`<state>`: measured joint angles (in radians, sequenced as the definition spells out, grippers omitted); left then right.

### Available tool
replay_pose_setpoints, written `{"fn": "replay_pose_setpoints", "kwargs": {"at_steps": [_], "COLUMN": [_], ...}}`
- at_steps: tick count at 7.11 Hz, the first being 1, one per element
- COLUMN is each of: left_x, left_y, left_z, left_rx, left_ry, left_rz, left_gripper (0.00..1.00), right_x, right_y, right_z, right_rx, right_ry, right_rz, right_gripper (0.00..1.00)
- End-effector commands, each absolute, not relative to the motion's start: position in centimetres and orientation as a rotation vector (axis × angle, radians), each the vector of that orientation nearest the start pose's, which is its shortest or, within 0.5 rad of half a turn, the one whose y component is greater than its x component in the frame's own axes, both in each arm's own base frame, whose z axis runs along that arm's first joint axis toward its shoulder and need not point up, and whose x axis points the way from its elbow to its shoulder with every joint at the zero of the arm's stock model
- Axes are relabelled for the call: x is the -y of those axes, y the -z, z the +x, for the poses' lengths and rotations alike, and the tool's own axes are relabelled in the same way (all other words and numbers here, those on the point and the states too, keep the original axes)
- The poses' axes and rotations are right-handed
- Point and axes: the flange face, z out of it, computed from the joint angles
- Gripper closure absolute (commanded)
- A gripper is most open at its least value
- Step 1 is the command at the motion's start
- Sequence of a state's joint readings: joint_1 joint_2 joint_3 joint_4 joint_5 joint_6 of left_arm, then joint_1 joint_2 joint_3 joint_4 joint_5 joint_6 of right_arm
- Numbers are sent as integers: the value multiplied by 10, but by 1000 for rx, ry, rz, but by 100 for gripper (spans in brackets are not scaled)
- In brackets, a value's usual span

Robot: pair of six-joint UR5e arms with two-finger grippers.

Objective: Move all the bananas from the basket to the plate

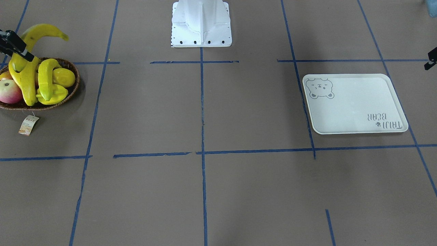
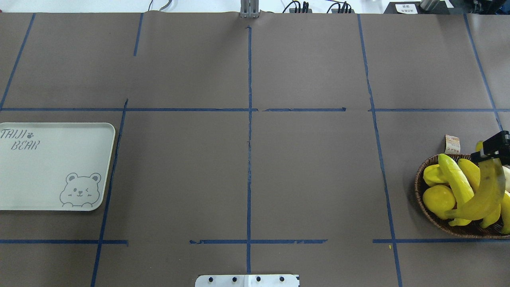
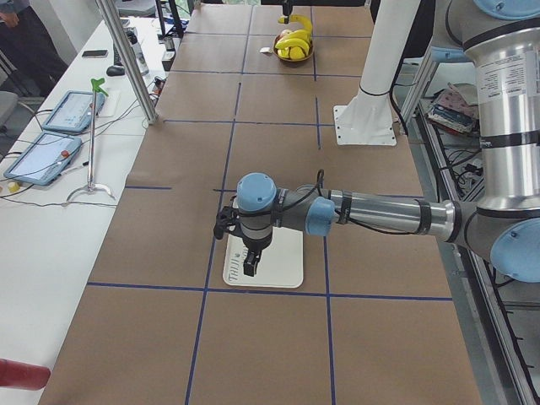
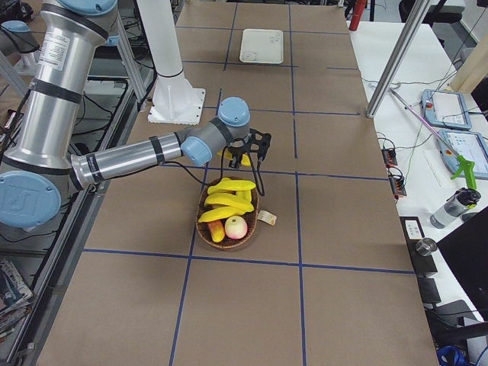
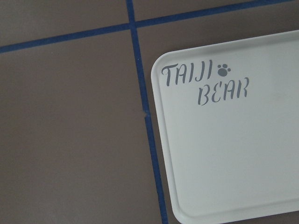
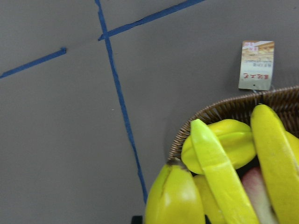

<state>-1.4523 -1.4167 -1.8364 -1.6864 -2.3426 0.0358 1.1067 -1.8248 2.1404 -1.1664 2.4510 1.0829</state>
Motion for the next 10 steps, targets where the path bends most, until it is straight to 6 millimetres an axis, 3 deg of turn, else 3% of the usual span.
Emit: {"fn": "replay_pose_setpoints", "kwargs": {"at_steps": [1, 2, 3, 5, 6, 7, 9, 10], "left_x": [475, 480, 482, 487, 487, 492, 468, 459], "left_y": [-551, -541, -528, -474, -435, -380, -280, -260], "left_z": [-1, 14, 44, 122, 155, 187, 305, 321], "left_rx": [-787, -804, -837, -960, -1070, -1174, -1311, -1338], "left_ry": [-286, -254, -237, -229, -272, -339, -525, -544], "left_rz": [281, 281, 299, 318, 335, 380, 357, 350], "left_gripper": [0, 0, 0, 0, 0, 0, 1, 1], "right_x": [390, 389, 387, 398, 405, 410, 415, 413], "right_y": [-381, -357, -336, -302, -282, -255, -223, -213], "right_z": [-178, -222, -263, -331, -361, -393, -427, -434], "right_rx": [1101, 1099, 1138, 1241, 1263, 1292, 1325, 1337], "right_ry": [-314, -366, -414, -437, -438, -442, -446, -435], "right_rz": [-127, -120, -111, -129, -132, -127, -144, -143], "right_gripper": [100, 100, 100, 100, 99, 98, 97, 97]}}
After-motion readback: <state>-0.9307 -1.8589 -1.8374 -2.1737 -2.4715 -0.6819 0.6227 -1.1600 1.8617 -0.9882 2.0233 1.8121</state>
